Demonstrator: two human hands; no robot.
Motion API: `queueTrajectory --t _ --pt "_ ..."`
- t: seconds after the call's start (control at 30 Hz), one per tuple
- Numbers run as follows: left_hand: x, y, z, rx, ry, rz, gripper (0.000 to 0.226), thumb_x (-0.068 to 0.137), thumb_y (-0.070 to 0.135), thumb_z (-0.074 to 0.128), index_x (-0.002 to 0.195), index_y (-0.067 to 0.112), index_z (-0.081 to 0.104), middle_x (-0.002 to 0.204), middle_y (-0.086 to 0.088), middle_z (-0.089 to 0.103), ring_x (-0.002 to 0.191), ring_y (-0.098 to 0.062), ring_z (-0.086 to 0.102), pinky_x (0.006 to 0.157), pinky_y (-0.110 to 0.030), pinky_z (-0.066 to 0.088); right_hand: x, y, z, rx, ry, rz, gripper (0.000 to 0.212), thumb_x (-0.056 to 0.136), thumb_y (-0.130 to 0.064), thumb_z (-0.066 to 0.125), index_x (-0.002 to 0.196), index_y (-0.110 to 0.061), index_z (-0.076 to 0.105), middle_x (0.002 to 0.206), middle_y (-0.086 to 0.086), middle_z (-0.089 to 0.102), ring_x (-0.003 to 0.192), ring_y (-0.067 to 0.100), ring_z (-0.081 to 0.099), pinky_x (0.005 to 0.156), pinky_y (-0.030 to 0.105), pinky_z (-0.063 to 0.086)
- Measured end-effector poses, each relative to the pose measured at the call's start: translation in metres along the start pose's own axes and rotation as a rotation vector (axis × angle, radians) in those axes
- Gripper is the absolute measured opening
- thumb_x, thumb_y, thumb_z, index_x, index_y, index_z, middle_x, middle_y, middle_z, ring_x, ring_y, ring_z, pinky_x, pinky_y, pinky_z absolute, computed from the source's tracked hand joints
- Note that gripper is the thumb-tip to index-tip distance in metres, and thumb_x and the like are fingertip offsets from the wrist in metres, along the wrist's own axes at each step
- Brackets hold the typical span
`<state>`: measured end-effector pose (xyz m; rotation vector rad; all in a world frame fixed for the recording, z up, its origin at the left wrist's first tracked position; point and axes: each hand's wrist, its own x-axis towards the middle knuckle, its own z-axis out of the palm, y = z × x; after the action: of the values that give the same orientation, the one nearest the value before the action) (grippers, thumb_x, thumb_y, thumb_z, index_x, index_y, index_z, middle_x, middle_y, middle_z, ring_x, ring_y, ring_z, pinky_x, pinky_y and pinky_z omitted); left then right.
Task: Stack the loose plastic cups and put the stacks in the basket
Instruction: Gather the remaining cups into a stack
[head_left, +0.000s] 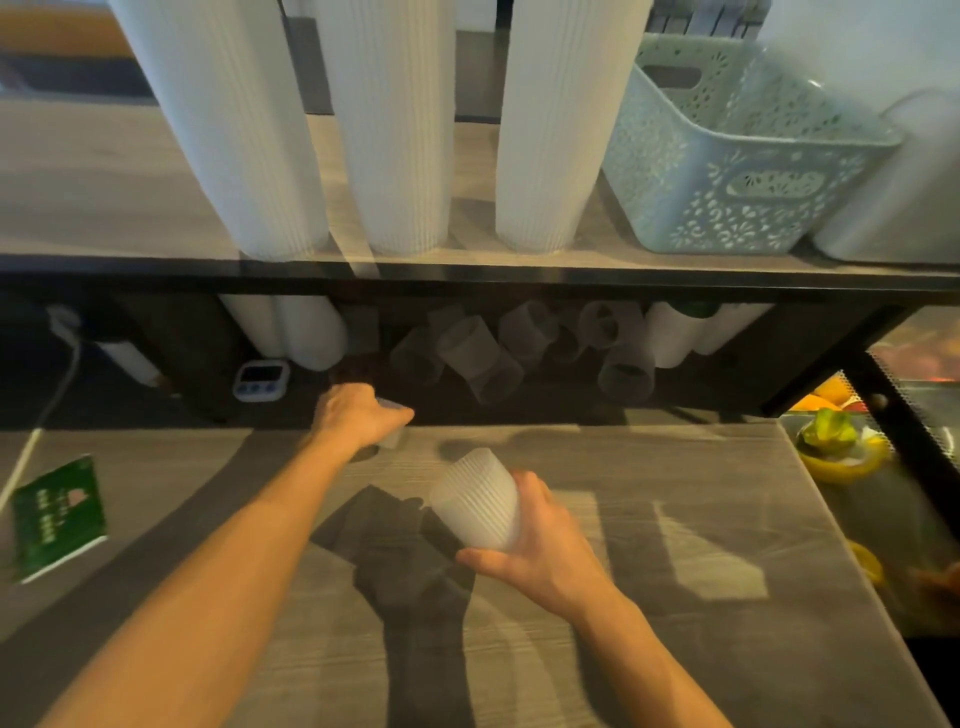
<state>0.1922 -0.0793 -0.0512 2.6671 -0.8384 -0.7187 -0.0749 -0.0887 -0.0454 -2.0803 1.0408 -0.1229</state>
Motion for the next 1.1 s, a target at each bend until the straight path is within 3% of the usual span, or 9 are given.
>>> queueTrajectory --t 0.1,0.2,0.37,0.5,0.63,0.77,0.97,1.1 --pt "-0.020 -0.007 -0.007 -0.321 -0.023 -0.043 0.083 0.078 0.059 0.071 0.138 0.005 0.050 0.140 -0.014 0.052 0.126 -0.032 0.052 0.097 -0.039 0.045 -0.002 0.001 0.002 0.005 -0.013 -0.011 0.091 0.065 -0.057 0.083 0.135 -0.024 0.036 0.128 -0.006 0.048 0.116 0.017 0.052 0.095 0.036 0.045" --pt "-0.046 -0.013 -0.009 -0.758 -0.098 -0.008 0.082 0.057 0.068 0.077 0.114 0.011 0.065 0.109 -0.004 0.068 0.103 -0.023 0.063 0.090 -0.039 0.050 -0.005 -0.002 0.004 -0.003 -0.034 -0.018 0.090 0.065 -0.056 0.083 0.135 -0.026 0.034 0.129 -0.007 0.047 0.116 0.016 0.051 0.096 0.037 0.046" --pt "-0.090 -0.022 -0.002 -1.042 -0.140 0.052 0.083 0.046 0.069 0.079 0.119 0.032 0.065 0.116 0.001 0.068 0.111 -0.020 0.062 0.104 -0.045 0.046 -0.011 -0.010 0.007 -0.008 -0.033 -0.050 0.088 0.065 -0.057 0.082 0.133 -0.026 0.035 0.127 -0.007 0.048 0.113 0.016 0.053 0.092 0.037 0.048" --pt "-0.123 -0.018 0.003 -1.163 -0.155 0.090 0.069 0.055 0.062 0.081 0.116 0.033 0.067 0.119 0.003 0.066 0.115 -0.014 0.059 0.107 -0.040 0.042 -0.019 -0.011 0.008 0.003 -0.018 -0.065 0.085 0.065 -0.058 0.080 0.130 -0.027 0.034 0.124 -0.008 0.049 0.108 0.015 0.053 0.089 0.040 0.051" --pt "-0.161 -0.007 0.018 -1.175 -0.028 0.158 0.058 0.077 0.044 0.074 0.130 0.030 0.056 0.114 0.008 0.065 0.107 -0.003 0.060 0.086 -0.021 0.044 -0.030 -0.012 0.008 0.045 -0.012 -0.082 0.087 0.060 -0.064 0.076 0.128 -0.029 0.034 0.121 -0.009 0.051 0.107 0.013 0.054 0.089 0.041 0.051" --pt "-0.180 -0.005 0.028 -1.123 0.093 0.200 0.064 0.072 0.056 0.072 0.130 0.040 0.052 0.116 0.013 0.061 0.107 0.002 0.057 0.089 -0.024 0.045 -0.039 -0.013 0.007 0.046 -0.030 -0.121 0.078 0.065 -0.059 0.080 0.121 -0.031 0.035 0.118 -0.009 0.052 0.104 0.012 0.055 0.086 0.038 0.052" --pt "-0.188 -0.006 0.024 -1.193 0.038 0.175 0.059 0.072 0.056 0.071 0.127 0.036 0.057 0.119 0.007 0.062 0.108 -0.003 0.059 0.082 -0.021 0.043 -0.046 -0.015 0.010 0.064 -0.059 -0.130 0.084 0.060 -0.069 0.072 0.124 -0.031 0.034 0.118 -0.009 0.053 0.104 0.011 0.056 0.087 0.039 0.052" --pt "-0.193 -0.008 0.033 -1.108 -0.011 0.214 0.070 0.074 0.062 0.067 0.138 0.037 0.049 0.133 0.016 0.054 0.117 0.007 0.050 0.090 -0.015 0.038 -0.043 -0.017 0.010 0.144 -0.040 -0.089 0.083 0.055 -0.071 0.072 0.120 -0.033 0.037 0.112 -0.013 0.054 0.100 0.007 0.057 0.082 0.035 0.054"
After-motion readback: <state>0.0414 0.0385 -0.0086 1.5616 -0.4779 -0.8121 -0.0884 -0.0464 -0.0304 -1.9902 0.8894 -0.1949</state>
